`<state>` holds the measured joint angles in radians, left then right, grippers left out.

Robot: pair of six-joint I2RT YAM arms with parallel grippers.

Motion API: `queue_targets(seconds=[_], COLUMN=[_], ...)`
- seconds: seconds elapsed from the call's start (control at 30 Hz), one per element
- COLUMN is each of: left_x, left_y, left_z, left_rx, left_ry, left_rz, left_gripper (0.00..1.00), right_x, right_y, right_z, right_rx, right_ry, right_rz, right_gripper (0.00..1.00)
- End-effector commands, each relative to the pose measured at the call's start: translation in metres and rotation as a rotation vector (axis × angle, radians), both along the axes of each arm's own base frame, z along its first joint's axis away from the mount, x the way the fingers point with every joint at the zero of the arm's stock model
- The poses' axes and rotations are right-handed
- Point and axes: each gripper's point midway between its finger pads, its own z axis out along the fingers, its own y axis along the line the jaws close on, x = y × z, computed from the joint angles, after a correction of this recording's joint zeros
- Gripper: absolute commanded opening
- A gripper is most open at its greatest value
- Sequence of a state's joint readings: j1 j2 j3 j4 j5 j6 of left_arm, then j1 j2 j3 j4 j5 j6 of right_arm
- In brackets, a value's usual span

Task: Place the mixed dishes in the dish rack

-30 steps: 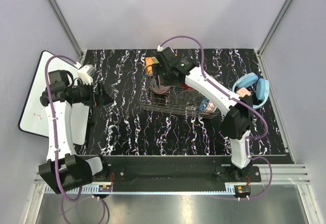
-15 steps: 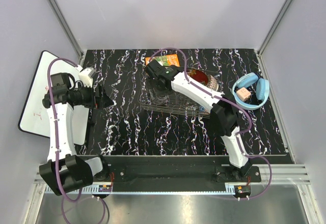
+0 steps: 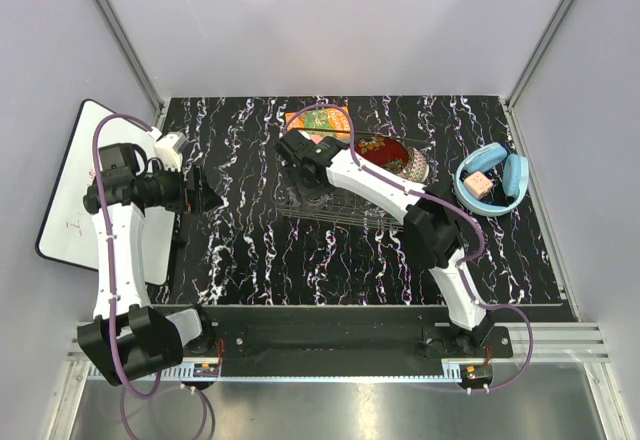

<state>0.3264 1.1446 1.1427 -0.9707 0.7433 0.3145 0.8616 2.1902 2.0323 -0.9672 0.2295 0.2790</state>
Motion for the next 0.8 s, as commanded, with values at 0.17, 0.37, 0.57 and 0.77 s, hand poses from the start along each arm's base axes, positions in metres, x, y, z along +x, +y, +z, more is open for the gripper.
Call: queue_targets(seconds=[0.17,0.37,0.57,0.77], left_x=[0.004,0.006,0.005,0.003], left_y=[0.001,0.002,0.001,0.0], left_z=[0.011,0.012,0.009,0.008], left_rx=[0.024,0.029,0.028,0.02], left_ry=[-0.067,-0.073,-0.07,-0.069], left_rz=[-0.003,-0.002,-0.008,-0.01], left_gripper=[0.99,0.99,0.99,0.99], right_x=[0.001,0.0,0.001,0.004], right_y=[-0.001,0.0,0.001,0.002], right_z=[-0.021,-0.026,-0.02,-0.009], right_rx=[-0.07,-0.069,-0.07,-0.067], right_ry=[-0.003,0.013,-0.008,-0.036], right_rz=[0.037,0.045,0.051,0.055], right_gripper=[0.0,0.51,0.83,1.0])
